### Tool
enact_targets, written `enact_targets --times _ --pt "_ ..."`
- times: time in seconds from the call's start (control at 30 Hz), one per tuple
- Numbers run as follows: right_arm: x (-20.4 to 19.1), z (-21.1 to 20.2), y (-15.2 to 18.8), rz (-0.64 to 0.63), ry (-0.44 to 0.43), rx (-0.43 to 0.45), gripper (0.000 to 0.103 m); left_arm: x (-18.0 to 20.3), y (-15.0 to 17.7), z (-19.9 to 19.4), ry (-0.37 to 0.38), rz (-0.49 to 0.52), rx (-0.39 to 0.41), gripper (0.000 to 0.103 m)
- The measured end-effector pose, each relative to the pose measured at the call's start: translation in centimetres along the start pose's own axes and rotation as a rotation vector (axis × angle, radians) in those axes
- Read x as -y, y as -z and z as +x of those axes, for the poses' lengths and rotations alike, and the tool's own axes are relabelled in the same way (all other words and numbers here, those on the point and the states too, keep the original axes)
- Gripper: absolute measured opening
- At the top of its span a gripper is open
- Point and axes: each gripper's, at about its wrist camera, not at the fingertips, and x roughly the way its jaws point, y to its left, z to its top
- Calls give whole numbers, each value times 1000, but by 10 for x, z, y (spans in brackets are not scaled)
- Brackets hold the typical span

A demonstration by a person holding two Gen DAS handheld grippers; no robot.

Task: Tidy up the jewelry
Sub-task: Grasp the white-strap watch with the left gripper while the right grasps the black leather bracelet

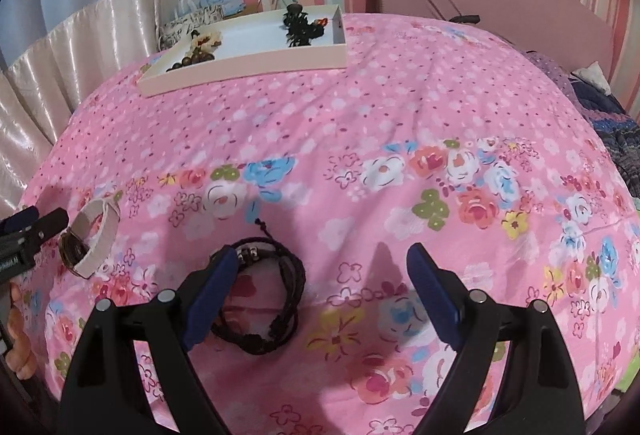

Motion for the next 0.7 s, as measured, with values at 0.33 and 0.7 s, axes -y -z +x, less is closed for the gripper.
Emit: enact_targets --times 0.33,0.7 --pt "-8 10 4 -48 2 -41 85 6 -1 14 30 17 -54 84" --pt "-8 20 5 -47 11 -62 72 15 -4 36 66 19 -109 60"
